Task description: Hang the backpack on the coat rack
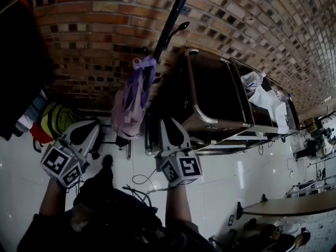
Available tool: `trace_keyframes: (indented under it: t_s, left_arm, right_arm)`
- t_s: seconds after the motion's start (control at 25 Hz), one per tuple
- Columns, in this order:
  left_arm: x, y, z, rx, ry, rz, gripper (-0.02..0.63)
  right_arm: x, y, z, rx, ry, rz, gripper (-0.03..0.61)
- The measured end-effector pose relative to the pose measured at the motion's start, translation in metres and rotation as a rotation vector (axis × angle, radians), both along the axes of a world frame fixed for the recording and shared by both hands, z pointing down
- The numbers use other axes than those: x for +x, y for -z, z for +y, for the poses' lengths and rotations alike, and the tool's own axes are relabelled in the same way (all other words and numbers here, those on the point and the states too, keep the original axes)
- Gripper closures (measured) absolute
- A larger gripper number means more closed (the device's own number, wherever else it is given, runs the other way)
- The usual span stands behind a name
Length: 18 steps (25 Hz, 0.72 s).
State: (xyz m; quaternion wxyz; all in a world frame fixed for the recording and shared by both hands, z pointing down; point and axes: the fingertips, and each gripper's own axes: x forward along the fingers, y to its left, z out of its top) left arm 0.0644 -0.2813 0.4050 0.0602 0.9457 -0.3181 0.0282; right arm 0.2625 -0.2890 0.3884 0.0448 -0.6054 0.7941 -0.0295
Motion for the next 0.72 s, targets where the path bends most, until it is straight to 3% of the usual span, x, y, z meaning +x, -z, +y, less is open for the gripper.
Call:
trace_keyframes:
  t_s: [0.16,0.48,0.72]
  left_arm:
    - [-0.002,0.015,0.053,0.039,0.016,0.003,0.575]
    - [-0.022,0.03,0.126,0.062,0.08,0.027,0.574]
    - [-0.042,0.032,0.155,0.072,0.071,0.048,0.574]
  right_arm:
    - [-0.001,0.008,0.052,-0.002,0.022,-0.002,0.572]
    - [-0.024,0.018,0.117,0.028,0.058,0.021,0.575]
    - [-0.042,0.026,0.142,0.059,0.049,0.014,0.575]
